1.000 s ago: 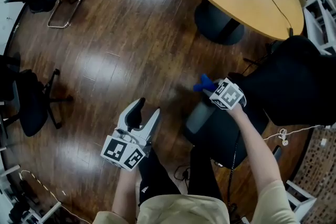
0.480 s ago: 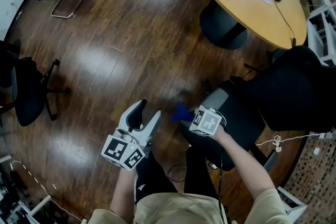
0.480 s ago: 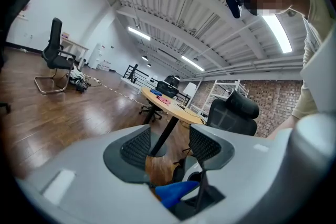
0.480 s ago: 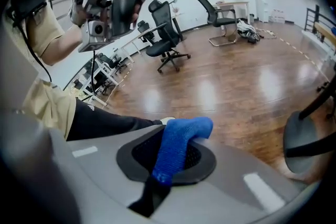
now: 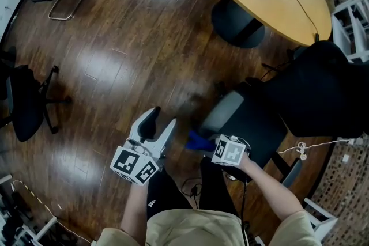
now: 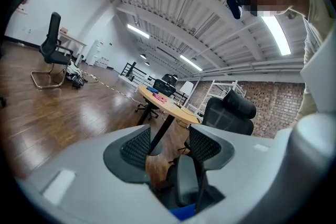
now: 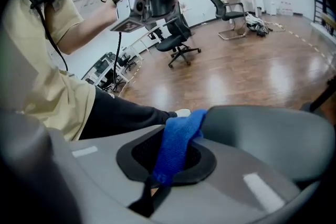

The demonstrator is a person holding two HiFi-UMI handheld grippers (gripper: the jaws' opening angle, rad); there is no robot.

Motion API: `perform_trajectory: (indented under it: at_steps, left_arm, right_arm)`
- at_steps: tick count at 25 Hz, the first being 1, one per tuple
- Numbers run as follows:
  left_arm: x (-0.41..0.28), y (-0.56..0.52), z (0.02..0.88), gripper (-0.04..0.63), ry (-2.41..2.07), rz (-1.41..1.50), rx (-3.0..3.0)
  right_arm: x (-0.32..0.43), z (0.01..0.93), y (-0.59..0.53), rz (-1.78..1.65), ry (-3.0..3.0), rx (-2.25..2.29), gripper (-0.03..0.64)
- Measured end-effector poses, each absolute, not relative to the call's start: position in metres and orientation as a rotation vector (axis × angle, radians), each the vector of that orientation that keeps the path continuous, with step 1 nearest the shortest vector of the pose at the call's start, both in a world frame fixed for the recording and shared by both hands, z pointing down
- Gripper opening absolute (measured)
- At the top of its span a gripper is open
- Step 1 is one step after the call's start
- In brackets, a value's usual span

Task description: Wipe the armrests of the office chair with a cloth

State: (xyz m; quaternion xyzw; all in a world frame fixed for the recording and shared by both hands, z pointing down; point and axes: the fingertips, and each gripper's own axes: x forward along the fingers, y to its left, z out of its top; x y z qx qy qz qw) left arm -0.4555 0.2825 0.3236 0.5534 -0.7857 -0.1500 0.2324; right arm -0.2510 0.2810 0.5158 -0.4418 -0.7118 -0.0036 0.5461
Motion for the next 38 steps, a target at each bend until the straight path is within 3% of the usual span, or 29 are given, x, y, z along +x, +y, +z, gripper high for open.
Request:
perform_trajectory:
  at_steps: [7,14,20,31,38]
  left_arm:
    - [-0.452,0.276,0.327,0.225,-2.147,-0.399,1.523]
    - [-0.453,0.282,0.33,0.225,-2.143,-0.383,1.524]
    - [-0.435,0.273,0.335,0.229,-2.099,-0.281,1.621]
    - [-0.436,0.289,0.369,0.23,-2.06,-0.302,1.598]
    - [-0.454,0.292,0.402,0.23,-2.044,-0.346,1.587]
  right_arm:
    - [-0.226,0.533,0.21,-0.101,-1.624,-0.9,0.02]
    - [-0.286,0.534,0.047,-0.112,-1.778,-0.332,0.019]
    - [-0.307,0.529,-0.023,-0.147,-1.767,-0.118,0.02]
    - [-0.4,0.524,0.033,-0.146,-1.847,-0.455,0.018]
    - [-0.379,0.539,0.139,-0.226,-1.474,-0.998,0.018]
